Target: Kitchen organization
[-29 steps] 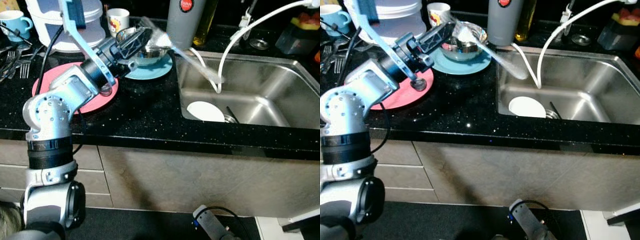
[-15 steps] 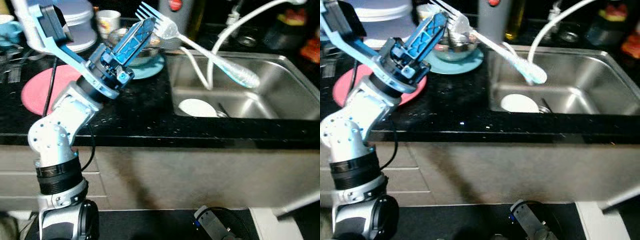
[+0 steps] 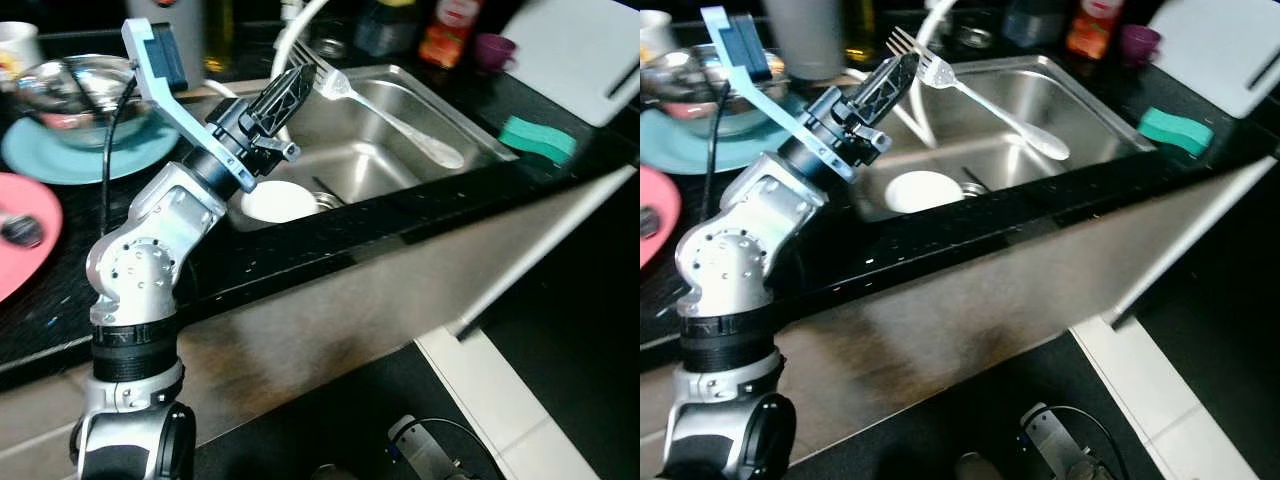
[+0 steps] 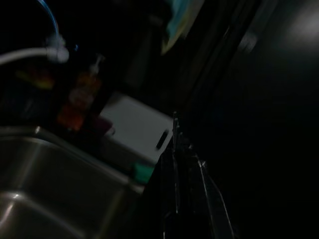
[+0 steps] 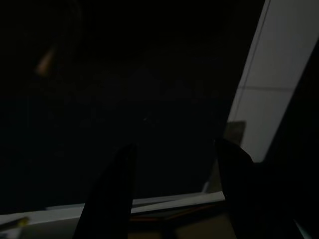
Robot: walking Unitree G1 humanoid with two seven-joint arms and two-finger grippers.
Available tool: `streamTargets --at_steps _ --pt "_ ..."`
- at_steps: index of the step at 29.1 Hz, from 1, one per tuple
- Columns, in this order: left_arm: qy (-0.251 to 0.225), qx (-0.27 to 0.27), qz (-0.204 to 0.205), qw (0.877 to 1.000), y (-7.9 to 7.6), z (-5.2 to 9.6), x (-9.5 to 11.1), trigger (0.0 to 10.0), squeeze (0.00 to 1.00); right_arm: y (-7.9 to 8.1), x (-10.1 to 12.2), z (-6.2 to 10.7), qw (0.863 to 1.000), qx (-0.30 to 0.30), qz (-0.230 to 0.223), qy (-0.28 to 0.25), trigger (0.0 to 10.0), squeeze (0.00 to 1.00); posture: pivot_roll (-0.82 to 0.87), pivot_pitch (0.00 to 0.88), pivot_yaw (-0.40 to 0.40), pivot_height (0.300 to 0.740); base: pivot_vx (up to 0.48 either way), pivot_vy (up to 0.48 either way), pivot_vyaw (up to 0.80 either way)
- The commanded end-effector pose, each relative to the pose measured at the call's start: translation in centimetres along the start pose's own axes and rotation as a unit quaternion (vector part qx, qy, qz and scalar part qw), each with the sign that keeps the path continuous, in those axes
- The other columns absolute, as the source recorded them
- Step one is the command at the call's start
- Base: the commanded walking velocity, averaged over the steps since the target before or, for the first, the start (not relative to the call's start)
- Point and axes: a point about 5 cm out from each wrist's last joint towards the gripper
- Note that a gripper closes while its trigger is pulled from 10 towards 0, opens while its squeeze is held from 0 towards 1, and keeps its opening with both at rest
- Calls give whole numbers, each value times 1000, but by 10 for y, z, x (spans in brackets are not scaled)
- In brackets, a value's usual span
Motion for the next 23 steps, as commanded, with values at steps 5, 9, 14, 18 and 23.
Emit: streamTargets --at_steps 5,9,14,18,23 --pt "12 30 -93 995 0 -12 -2 10000 0 -7 -11 1 1000 -2 -12 17 10000 0 59 121 -61 740 0 0 -800" --pt "36 88 -144 985 14 -17 -7 10000 0 -10 -9 1 1000 -3 -11 13 10000 0 60 123 -60 740 0 0 -800" --pt "29 125 -215 968 22 -20 0 10000 0 -12 -7 1 1000 -7 -9 10 10000 0 58 126 -58 740 0 0 -272" --pt "21 159 -319 934 29 -27 15 10000 0 -12 -6 1 1000 -4 -11 9 10000 0 58 129 -56 740 0 0 0" --pt "50 166 -454 874 36 -33 18 10000 0 -12 -5 1 1000 -5 -11 10 10000 0 53 130 -52 740 0 0 0"
Point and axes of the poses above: a point about 5 cm out from each wrist's last joint towards the gripper, its own z axis pointing back from the gripper into the wrist, its own x axis along the axis of the wrist's last joint, y = z × x, and after that the axes turned 5 degrees about z, right-handed
